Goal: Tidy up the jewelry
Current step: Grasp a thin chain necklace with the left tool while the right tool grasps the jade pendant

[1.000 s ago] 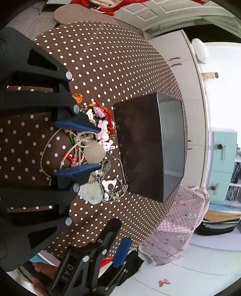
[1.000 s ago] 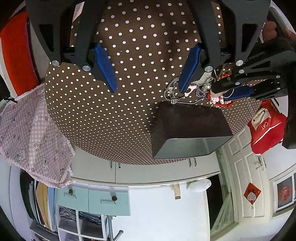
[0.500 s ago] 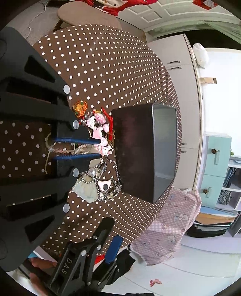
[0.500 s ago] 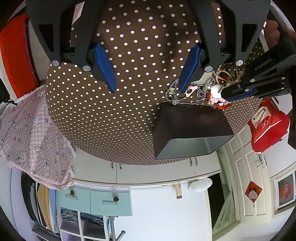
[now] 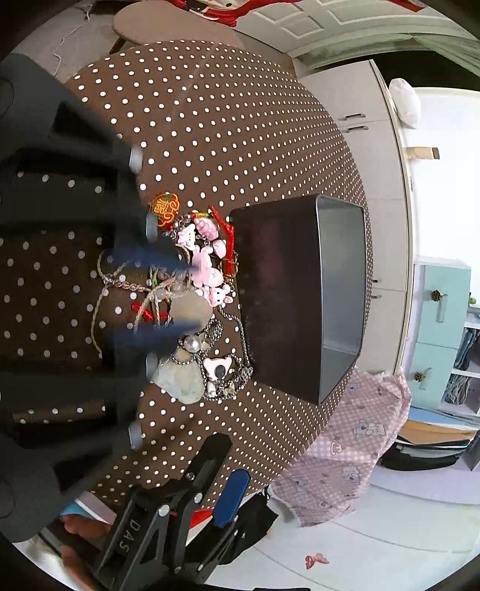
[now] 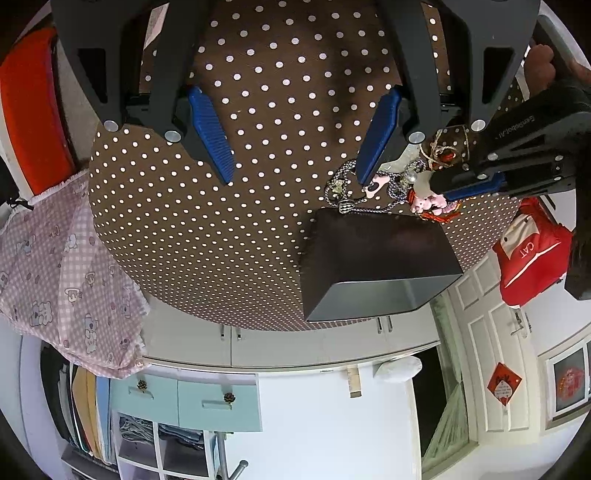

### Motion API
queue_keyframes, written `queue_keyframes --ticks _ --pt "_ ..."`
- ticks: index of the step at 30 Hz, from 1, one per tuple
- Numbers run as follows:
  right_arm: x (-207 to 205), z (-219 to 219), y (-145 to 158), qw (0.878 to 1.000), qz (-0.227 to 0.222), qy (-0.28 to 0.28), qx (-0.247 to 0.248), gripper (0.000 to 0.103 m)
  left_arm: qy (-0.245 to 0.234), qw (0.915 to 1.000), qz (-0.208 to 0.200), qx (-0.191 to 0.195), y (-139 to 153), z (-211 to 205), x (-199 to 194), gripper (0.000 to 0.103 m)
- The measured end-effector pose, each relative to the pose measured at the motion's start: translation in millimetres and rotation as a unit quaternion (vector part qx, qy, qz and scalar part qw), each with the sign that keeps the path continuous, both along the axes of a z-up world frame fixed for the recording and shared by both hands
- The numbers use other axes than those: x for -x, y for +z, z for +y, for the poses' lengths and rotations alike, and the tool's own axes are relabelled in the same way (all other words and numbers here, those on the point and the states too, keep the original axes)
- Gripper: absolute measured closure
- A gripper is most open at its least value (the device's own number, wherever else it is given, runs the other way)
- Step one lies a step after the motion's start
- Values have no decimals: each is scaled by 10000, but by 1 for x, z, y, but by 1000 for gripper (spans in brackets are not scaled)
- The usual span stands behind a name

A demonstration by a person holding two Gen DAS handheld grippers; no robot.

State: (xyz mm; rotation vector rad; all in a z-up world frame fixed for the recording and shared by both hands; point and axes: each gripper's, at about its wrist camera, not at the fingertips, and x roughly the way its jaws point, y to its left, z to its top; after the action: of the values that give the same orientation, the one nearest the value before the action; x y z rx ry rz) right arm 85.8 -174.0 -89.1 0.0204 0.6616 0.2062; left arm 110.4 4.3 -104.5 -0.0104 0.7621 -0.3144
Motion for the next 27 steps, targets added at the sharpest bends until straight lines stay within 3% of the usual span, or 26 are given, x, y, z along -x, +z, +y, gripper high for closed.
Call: queue_keyframes --ticks 1,6,9,18,27 --pt "0 -1 0 10000 8 -10 3 38 -16 10000 -54 71 1 0 1 34" --pt "1 -2 -1 10000 9 -21 2 38 34 9998 -216 -44 2 -2 3 35" --pt "2 -1 -1 10000 -7 -13 26 38 76 9995 -69 -288 -5 -9 -4 58" --pt "-1 0 -3 10000 42 44 8 38 45 9985 -160 -529 -8 -15 -5 85" --pt "0 9 -1 9992 78 358 -166 38 184 9992 -293 -177 0 0 1 89"
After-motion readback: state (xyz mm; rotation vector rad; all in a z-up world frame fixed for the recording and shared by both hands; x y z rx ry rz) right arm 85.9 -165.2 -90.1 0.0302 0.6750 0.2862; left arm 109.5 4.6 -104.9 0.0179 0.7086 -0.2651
